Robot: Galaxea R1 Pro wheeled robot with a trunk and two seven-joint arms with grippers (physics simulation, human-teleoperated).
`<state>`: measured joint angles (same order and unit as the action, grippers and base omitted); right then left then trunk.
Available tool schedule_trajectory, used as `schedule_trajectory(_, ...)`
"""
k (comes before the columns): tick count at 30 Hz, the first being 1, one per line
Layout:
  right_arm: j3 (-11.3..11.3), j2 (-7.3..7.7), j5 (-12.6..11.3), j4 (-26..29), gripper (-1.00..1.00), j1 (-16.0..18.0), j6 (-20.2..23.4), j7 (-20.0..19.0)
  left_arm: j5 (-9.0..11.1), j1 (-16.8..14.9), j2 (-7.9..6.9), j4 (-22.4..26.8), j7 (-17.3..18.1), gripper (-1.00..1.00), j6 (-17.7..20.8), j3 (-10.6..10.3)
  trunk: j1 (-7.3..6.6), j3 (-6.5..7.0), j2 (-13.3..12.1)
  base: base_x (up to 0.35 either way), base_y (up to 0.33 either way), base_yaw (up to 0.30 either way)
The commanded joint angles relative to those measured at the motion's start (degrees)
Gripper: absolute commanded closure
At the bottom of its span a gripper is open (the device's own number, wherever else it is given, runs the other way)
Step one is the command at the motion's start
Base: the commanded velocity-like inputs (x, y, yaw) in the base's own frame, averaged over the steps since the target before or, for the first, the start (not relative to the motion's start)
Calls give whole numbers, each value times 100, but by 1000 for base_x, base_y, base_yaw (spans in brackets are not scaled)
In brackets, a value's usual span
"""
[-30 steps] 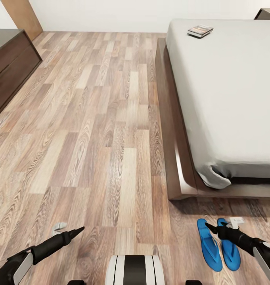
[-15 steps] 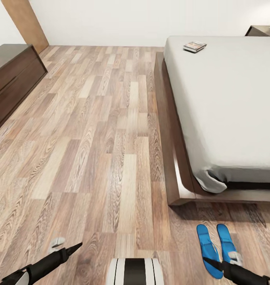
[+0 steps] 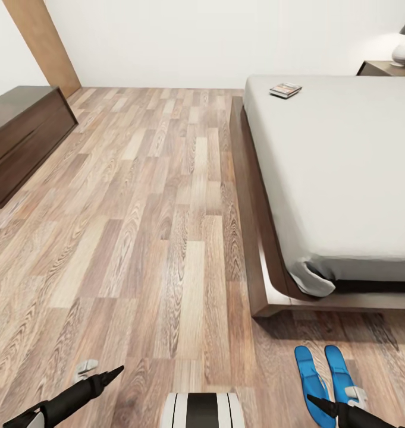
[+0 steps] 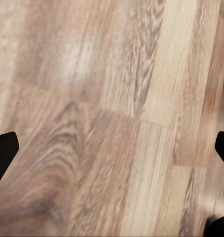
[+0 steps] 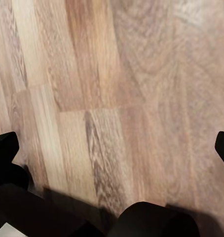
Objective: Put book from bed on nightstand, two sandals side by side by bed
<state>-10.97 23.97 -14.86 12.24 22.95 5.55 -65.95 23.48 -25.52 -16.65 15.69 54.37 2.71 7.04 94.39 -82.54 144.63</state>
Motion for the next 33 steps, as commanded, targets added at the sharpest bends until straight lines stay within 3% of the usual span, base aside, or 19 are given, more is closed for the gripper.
schedule_trajectory(1,16,2,-52,-2,-100,3,59,-13,34,-2,1,-4,21,-100,29,-2,-3,19,0,0,0,0)
schedule_trajectory(10,16,-5,-52,-11,-100,3,52,6,34,-2,-25,-4,40,-100,31,-1,-26,219,-12,0,0,0)
schedule_trajectory(11,16,-6,-52,-18,-100,3,-161,12,34,-3,-14,-4,24,-100,28,-1,-29,241,-14,0,0,0)
schedule_trajectory(15,16,-7,-46,-20,-100,2,-284,12,34,-4,-28,-4,21,-100,28,-1,-39,330,-19,0,0,0)
schedule_trajectory(33,24,-36,-43,-26,-100,5,-309,244,34,-3,-10,-4,12,-100,23,-7,-86,728,-43,0,0,0)
